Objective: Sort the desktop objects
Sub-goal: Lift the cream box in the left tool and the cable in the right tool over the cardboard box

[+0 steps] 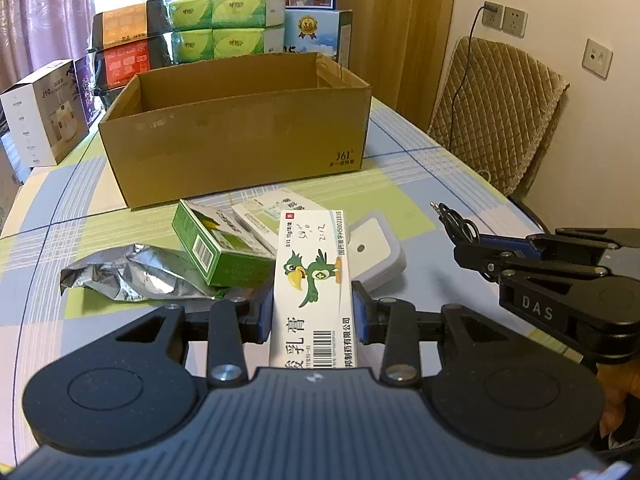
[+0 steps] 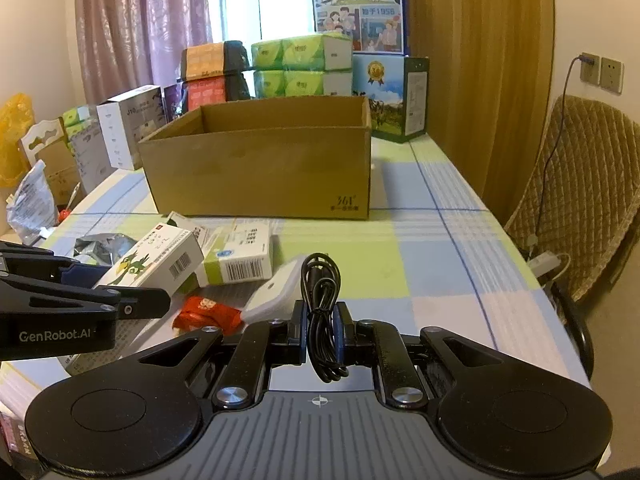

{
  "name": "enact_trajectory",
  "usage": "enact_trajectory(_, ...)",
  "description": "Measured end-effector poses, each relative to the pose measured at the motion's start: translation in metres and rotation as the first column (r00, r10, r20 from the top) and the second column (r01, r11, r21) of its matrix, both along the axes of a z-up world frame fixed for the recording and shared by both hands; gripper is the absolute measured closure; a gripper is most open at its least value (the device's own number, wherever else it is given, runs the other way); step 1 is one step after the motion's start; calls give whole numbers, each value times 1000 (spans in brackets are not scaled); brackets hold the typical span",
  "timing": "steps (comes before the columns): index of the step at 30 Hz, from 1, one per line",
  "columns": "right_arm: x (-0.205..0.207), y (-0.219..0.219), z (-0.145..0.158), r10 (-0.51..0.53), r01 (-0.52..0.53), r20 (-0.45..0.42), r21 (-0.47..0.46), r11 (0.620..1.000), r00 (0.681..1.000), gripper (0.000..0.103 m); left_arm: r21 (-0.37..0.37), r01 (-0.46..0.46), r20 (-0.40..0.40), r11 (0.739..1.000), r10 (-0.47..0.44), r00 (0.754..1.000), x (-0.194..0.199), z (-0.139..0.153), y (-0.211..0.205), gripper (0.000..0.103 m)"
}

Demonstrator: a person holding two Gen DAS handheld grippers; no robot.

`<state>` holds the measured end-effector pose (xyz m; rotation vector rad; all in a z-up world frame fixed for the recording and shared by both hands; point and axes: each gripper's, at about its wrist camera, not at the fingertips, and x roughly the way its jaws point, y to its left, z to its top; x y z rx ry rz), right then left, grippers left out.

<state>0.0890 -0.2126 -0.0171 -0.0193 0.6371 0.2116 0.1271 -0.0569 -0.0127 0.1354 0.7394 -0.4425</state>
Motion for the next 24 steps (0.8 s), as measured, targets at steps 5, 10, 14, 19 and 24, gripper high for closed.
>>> enact_trajectory(5, 12, 2, 16, 25, -25, 27, -20, 999, 999, 93, -15, -26, 16, 1000, 26, 1000, 13, 13, 4, 70)
enact_trajectory(10, 36, 5, 36, 46, -44, 64, -30, 999, 997, 93, -35, -49, 38, 998, 50, 998, 34, 30, 8, 70)
enact_trajectory(14, 58, 10, 48, 66, -65, 71, -12, 998, 995, 93, -50, -65, 59, 997, 68, 996, 56, 43, 9, 70)
enact_trajectory(19, 83, 19, 56, 82, -82, 88, -1, 997, 993, 93, -47, -82, 92, 996, 86, 992, 87, 56, 14, 70)
enact_trajectory(24, 111, 27, 65, 87, -91, 120, 21, 996, 989, 93, -57, -108, 112, 992, 114, 987, 121, 66, 20, 70)
